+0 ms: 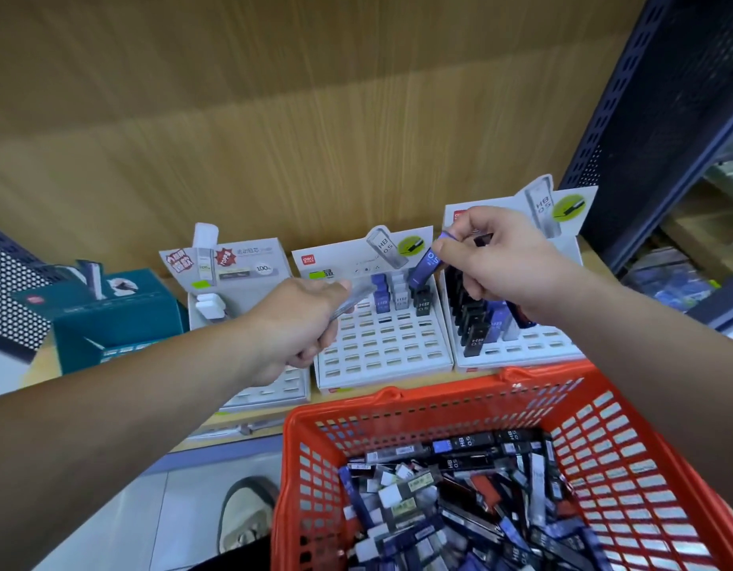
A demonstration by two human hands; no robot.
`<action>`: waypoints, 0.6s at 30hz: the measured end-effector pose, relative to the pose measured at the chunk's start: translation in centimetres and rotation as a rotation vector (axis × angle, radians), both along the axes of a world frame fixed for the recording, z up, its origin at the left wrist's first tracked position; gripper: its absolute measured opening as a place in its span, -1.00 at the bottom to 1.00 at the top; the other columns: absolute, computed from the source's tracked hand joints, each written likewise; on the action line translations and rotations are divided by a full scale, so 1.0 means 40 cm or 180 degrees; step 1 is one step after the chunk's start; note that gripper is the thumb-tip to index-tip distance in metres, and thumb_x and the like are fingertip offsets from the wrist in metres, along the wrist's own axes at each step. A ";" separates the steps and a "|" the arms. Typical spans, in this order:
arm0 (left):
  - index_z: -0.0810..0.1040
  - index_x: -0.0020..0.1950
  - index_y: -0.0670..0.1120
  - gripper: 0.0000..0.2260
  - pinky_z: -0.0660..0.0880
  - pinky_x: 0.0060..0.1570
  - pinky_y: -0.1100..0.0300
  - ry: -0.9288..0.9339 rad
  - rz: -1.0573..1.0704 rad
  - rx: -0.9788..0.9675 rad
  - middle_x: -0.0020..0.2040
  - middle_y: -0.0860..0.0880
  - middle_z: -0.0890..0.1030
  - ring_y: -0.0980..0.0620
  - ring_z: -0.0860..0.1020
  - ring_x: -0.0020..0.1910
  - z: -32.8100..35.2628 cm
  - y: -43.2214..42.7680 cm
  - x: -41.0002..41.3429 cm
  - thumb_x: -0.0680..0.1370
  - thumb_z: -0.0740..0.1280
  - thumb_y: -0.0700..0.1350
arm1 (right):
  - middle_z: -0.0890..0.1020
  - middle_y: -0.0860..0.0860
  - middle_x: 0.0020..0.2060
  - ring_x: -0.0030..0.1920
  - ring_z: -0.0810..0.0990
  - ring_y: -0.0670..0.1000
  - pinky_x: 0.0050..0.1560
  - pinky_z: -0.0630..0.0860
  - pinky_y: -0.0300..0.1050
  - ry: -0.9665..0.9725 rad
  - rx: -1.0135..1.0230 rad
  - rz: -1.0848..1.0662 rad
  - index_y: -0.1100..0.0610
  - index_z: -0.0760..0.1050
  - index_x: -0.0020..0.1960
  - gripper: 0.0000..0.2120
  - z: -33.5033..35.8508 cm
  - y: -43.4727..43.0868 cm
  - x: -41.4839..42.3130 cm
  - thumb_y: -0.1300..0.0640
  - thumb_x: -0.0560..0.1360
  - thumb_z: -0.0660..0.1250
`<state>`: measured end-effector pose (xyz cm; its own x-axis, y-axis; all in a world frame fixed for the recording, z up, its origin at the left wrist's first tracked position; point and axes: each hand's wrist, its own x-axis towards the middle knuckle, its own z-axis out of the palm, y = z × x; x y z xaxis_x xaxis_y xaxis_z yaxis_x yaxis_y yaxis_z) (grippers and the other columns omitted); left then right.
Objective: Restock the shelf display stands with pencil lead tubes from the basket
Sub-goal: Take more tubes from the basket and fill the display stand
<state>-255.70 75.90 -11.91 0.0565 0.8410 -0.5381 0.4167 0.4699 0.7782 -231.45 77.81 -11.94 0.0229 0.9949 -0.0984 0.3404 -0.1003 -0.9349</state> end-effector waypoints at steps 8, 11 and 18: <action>0.55 0.20 -0.01 -0.87 0.51 -0.29 0.14 0.0415 -0.0952 0.0691 -0.17 -0.05 0.69 0.02 0.57 -0.32 0.010 -0.025 0.110 0.66 0.34 -0.05 | 0.46 0.00 -0.36 -0.52 0.34 -0.04 -0.52 0.32 -0.26 0.0037 0.0119 -0.0077 0.16 0.59 -0.01 -0.95 0.035 -0.048 0.113 0.18 0.61 0.41; 0.53 0.08 -0.14 -0.84 0.58 -0.35 0.15 0.0200 -0.0940 0.1126 -0.24 -0.11 0.72 0.01 0.67 -0.34 0.035 -0.029 0.169 0.59 0.46 -0.13 | 0.40 -0.09 -0.50 -0.54 0.28 -0.03 -0.53 0.26 -0.27 0.0094 0.0194 -0.0426 0.12 0.58 -0.12 -0.88 0.030 -0.065 0.197 0.21 0.60 0.43; 0.68 -0.08 -0.15 -0.85 0.42 -0.54 0.22 0.0290 -0.0963 0.1822 -0.21 -0.25 0.67 -0.02 0.52 -0.37 0.050 0.028 0.331 0.62 0.41 -0.11 | 0.45 -0.07 -0.50 -0.54 0.32 -0.04 -0.53 0.28 -0.28 0.0161 0.0190 -0.0920 0.11 0.62 -0.14 -0.88 -0.036 -0.116 0.306 0.18 0.58 0.44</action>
